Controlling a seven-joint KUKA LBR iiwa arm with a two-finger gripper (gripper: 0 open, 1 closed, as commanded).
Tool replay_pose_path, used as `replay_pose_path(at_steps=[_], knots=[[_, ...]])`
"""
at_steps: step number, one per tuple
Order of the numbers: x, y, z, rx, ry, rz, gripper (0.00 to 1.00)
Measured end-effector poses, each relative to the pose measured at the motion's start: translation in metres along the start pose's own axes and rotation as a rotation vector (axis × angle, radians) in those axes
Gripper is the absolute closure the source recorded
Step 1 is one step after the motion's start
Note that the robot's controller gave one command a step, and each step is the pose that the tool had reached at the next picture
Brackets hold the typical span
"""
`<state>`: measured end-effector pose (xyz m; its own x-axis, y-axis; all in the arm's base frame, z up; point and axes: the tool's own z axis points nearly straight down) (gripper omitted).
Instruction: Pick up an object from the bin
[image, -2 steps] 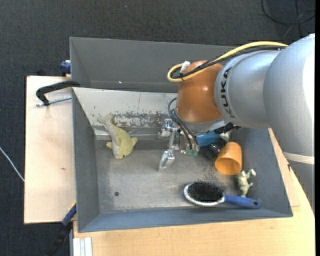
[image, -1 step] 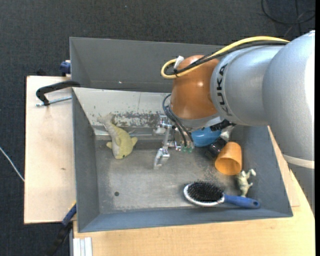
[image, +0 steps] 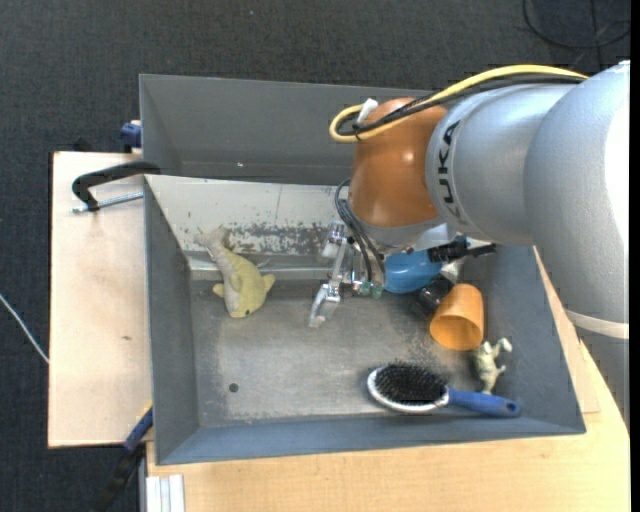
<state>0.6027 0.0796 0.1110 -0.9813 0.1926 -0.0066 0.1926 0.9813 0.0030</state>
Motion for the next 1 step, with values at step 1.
replay_pose_path(at_steps=[1], knots=[[0.0042, 0.0293, 0.0363, 0.002, 0.003, 0.183, 0.00]])
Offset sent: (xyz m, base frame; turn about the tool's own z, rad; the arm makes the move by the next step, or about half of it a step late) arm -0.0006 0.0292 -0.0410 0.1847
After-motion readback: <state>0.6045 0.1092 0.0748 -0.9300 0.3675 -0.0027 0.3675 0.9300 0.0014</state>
